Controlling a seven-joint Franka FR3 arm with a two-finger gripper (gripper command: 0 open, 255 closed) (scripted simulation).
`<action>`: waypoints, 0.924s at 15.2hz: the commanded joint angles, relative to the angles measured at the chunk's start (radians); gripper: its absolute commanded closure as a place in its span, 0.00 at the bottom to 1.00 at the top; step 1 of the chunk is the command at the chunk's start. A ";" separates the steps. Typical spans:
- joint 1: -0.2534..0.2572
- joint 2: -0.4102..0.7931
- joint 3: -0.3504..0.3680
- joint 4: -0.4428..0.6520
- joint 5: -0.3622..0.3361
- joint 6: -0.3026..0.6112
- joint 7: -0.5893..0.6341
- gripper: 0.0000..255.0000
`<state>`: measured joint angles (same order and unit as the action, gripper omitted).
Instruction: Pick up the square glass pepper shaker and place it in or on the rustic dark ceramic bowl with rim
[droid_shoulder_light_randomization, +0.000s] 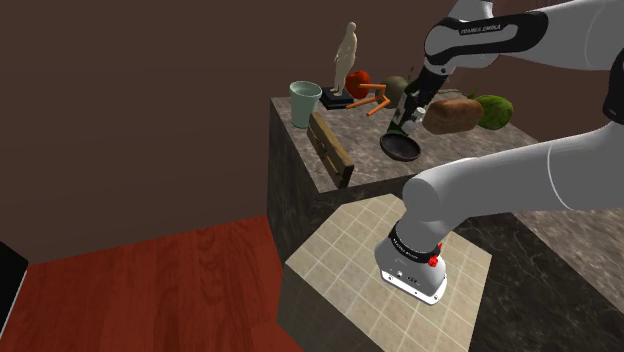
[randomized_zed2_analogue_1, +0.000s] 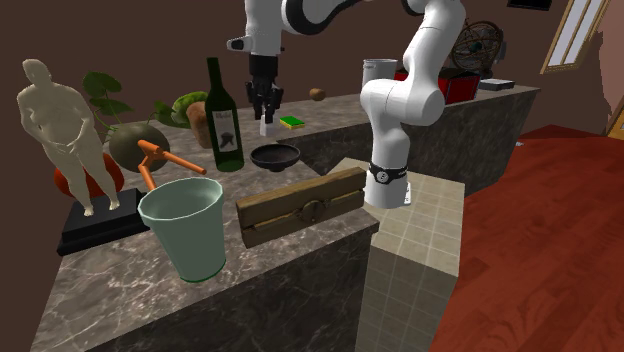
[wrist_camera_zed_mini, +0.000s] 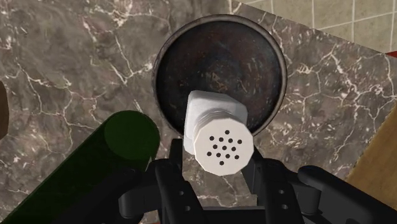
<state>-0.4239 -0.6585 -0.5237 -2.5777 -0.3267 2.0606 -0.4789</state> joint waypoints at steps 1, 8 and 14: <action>-0.001 0.011 -0.010 -0.023 -0.006 0.034 0.000 1.00; -0.002 0.031 -0.026 -0.056 -0.015 0.087 0.000 1.00; -0.002 0.031 -0.026 -0.056 -0.015 0.087 0.000 0.00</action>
<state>-0.4257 -0.6279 -0.5495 -2.6338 -0.3418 2.1475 -0.4787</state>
